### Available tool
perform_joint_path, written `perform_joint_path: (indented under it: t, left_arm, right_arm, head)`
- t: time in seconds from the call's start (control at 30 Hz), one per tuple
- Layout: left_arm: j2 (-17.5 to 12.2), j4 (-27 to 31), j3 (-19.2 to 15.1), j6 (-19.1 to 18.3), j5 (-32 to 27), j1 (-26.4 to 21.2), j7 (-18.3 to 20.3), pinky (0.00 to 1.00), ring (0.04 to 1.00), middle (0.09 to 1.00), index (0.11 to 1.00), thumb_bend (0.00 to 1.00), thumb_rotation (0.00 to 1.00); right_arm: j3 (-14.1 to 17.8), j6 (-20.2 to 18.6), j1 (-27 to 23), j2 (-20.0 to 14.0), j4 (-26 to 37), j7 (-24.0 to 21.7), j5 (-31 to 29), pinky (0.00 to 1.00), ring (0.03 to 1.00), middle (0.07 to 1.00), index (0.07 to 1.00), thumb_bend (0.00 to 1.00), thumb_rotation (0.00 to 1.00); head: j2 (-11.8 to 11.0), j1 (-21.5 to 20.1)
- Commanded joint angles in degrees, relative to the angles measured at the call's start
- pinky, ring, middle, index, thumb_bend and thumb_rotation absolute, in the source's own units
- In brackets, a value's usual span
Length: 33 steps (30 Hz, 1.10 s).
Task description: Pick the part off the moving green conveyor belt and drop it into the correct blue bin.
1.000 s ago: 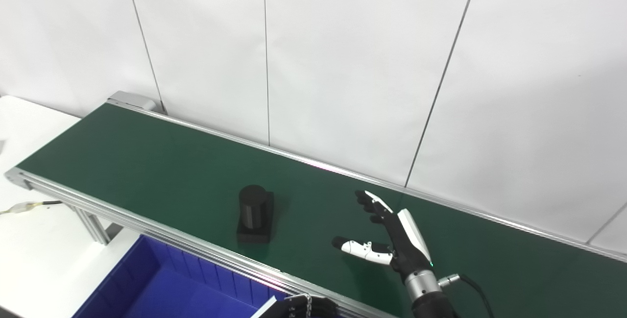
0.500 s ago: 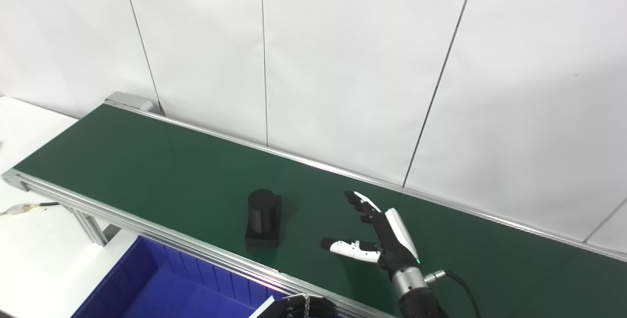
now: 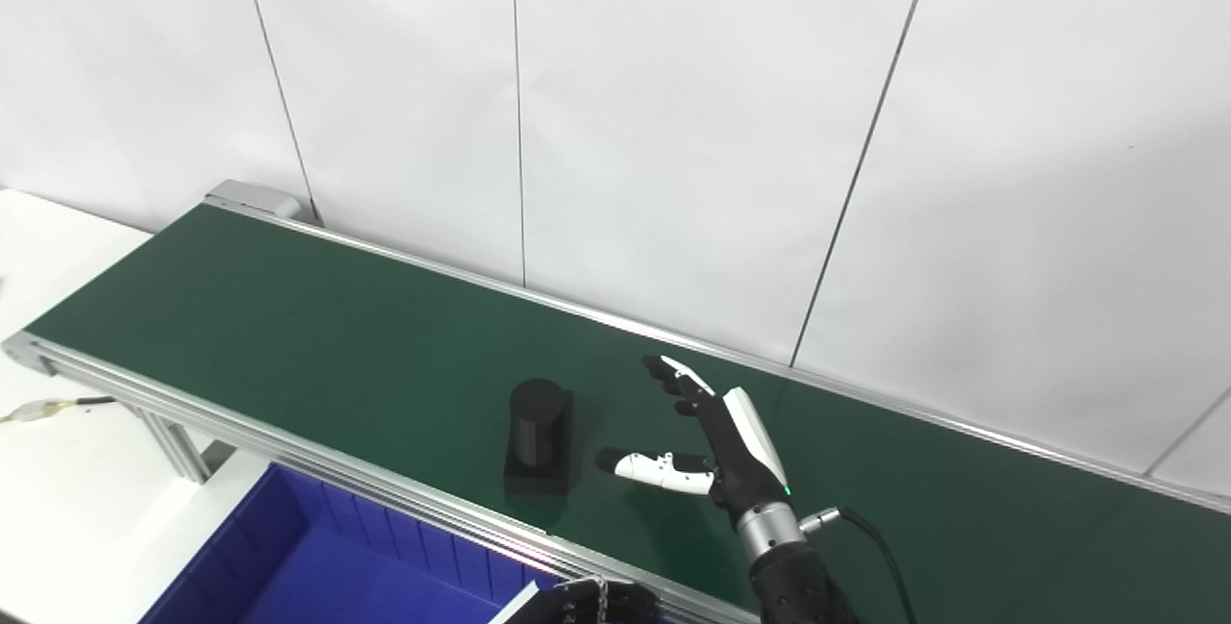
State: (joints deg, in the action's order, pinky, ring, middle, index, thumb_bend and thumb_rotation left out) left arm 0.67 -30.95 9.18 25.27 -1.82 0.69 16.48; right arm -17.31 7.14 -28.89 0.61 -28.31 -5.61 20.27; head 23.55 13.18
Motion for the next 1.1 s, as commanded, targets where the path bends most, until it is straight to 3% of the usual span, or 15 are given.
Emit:
perform_joint_path:
  t: [0.0, 0.37, 1.07]
  left_arm:
    - [0.9, 1.8, 0.3, 0.9, -0.5, -0.7, 0.0, 0.7, 0.781, 0.822, 0.855, 1.0, 0.35]
    - [1.6, 1.7, 0.4, 0.4, -0.7, -1.0, -0.1, 0.7, 0.786, 0.818, 0.851, 1.0, 0.34]
    - [2.6, 2.9, 1.2, 0.8, -0.1, 0.0, -0.8, 0.71, 0.789, 0.822, 0.863, 1.0, 0.33]
  right_arm:
    - [-0.2, 2.4, -3.0, 0.9, 1.0, 1.2, 0.3, 0.82, 0.871, 0.87, 0.873, 0.86, 0.45]
    - [-1.6, 2.5, -4.2, 1.4, -0.1, 1.0, 2.0, 0.82, 0.862, 0.864, 0.868, 0.83, 0.39]
    - [-4.2, 4.1, -7.3, 2.4, -7.9, 2.0, 3.6, 0.8, 0.859, 0.858, 0.853, 0.84, 0.34]
  head:
    - [0.1, 0.0]
    - [0.2, 0.4]
    - [1.4, 1.0]
